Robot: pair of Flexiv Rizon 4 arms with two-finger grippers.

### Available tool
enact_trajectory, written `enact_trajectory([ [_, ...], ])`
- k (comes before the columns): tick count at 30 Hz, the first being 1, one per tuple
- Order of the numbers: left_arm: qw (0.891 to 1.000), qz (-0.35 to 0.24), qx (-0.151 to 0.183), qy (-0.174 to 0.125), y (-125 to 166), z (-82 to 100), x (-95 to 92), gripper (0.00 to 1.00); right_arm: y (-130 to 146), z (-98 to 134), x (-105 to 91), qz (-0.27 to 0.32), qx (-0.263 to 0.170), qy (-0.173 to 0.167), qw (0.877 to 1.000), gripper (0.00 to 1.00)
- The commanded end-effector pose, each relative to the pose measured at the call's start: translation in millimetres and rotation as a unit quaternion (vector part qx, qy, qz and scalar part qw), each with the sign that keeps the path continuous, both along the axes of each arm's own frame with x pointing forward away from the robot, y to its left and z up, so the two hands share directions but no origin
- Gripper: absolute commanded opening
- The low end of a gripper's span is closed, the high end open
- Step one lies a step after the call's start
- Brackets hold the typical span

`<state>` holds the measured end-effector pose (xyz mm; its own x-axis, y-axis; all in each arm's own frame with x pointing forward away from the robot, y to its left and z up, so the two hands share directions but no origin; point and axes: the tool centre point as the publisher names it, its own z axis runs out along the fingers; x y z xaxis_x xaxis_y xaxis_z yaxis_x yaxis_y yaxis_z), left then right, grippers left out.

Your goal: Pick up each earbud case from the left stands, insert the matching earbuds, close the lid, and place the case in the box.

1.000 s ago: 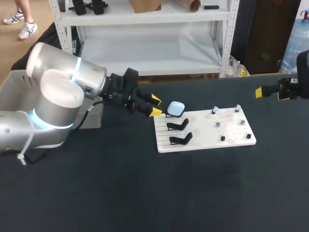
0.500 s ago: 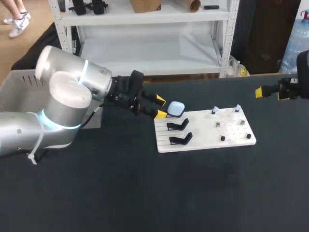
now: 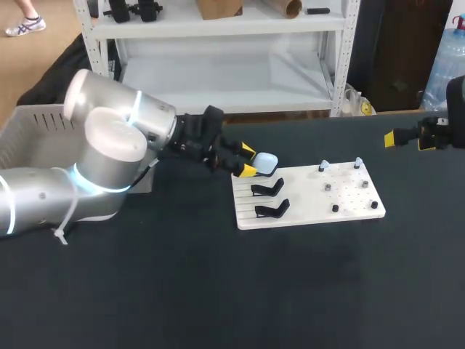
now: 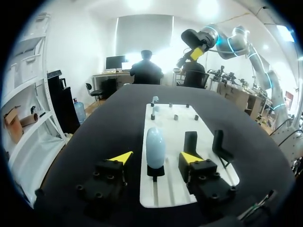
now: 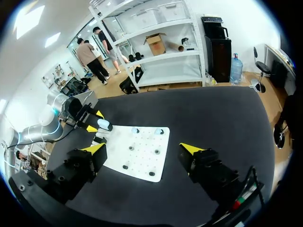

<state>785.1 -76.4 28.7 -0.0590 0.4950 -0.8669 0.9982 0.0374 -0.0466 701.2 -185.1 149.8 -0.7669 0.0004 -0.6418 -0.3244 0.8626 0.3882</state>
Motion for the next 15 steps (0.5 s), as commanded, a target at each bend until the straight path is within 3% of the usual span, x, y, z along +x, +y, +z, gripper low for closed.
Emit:
enact_trajectory([
  [1, 1.0, -0.006, 0.001, 0.003, -4.5, -2.1, 7.8, 0.6, -0.8, -0.2, 0.1, 0.001, 0.0, 0.0, 1.0, 1.0],
  [7, 1.0, -0.006, 0.002, 0.006, -7.4, -6.0, 9.3, 0.62, -0.8, -0.2, 0.1, 0.001, 0.0, 0.0, 1.0, 1.0],
  [15, 1.0, -0.005, 0.001, 0.01, -9.5, -8.9, 6.9, 0.54, -0.8, -0.2, 0.1, 0.001, 0.0, 0.0, 1.0, 1.0],
])
